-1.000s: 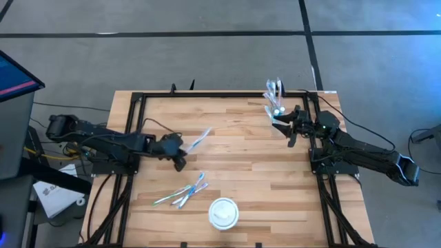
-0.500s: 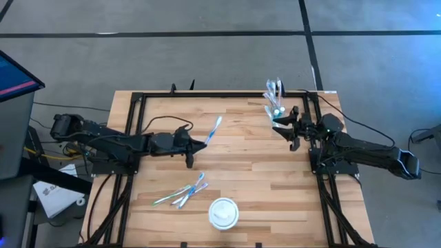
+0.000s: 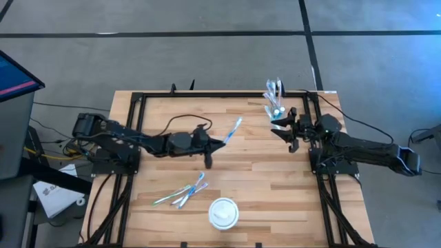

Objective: Pick & Place toothbrushing station
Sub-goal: Put the blue toothbrush into the transparent organizer

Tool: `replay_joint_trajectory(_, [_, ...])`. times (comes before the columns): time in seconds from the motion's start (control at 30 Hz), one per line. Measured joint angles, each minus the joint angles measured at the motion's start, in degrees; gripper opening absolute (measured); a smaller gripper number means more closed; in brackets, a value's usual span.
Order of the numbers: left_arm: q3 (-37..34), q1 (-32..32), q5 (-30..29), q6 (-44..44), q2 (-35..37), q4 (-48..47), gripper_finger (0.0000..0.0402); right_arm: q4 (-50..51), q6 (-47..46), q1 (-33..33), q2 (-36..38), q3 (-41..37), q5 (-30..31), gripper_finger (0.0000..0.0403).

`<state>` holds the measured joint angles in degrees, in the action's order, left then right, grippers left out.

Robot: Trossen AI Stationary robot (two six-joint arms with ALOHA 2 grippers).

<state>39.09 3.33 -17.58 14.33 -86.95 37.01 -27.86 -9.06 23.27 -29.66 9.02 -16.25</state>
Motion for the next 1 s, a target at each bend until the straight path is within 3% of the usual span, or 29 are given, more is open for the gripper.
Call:
replay_joint_trajectory(0.47, [13.22,-3.51,5.48,-2.10,-12.73,0.04,0.0007,-7.48,-0.36,-0.04,-6.31,0.00,-0.35,0.0163])
replay_joint_trajectory(1.0, [25.20,-3.80,7.08,-4.05,-24.16,0.52,0.0007,-14.60,-1.03,-2.65,-10.14,0.00,-1.75,0.0163])
